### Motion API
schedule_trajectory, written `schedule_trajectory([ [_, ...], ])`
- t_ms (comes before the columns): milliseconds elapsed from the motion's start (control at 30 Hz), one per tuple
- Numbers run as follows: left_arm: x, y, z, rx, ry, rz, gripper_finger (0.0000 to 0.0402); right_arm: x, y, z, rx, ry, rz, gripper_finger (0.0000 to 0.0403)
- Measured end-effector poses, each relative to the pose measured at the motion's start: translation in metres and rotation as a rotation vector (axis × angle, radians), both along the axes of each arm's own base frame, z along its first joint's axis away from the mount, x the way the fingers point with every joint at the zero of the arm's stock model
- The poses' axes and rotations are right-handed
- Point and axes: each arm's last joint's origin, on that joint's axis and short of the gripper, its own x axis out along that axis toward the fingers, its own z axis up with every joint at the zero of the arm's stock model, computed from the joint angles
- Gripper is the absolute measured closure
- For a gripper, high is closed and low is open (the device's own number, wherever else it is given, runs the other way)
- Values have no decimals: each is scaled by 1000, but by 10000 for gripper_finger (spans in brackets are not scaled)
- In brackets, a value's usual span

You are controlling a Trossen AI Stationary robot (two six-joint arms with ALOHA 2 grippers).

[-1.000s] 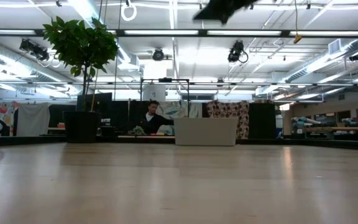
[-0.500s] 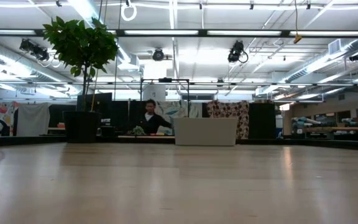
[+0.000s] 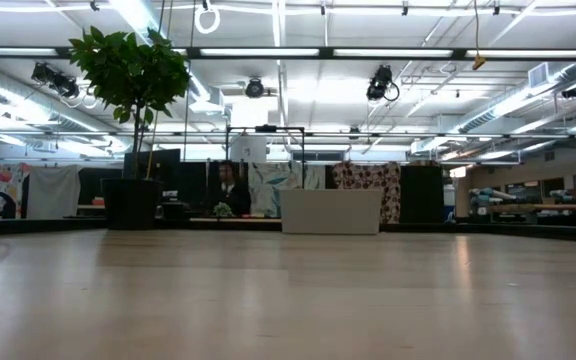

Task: Nest measuring cups in basket
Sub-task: Return to Home Position

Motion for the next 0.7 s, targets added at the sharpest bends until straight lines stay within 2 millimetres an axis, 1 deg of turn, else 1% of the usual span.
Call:
schedule_trajectory([
  [133, -30, -24, -11, -52, -109, 8, 260, -34, 6, -13, 99, 6, -42, 390],
  [233, -51, -40, -21, -46, -162, 20, 260, -51, 8, -24, 155, 40, -75, 390],
  [333, -71, -54, -33, -43, -206, 53, 260, -60, 10, -34, 171, 88, -89, 390],
  [500, -97, -75, -56, -40, -283, 68, 260, -73, 13, -42, 166, 99, -95, 390],
  [567, -103, -84, -68, -34, -296, 81, 260, -76, 13, -46, 176, 102, -100, 390],
  [700, -107, -97, -91, -22, -293, 116, 260, -78, 13, -58, 202, 120, -120, 391],
])
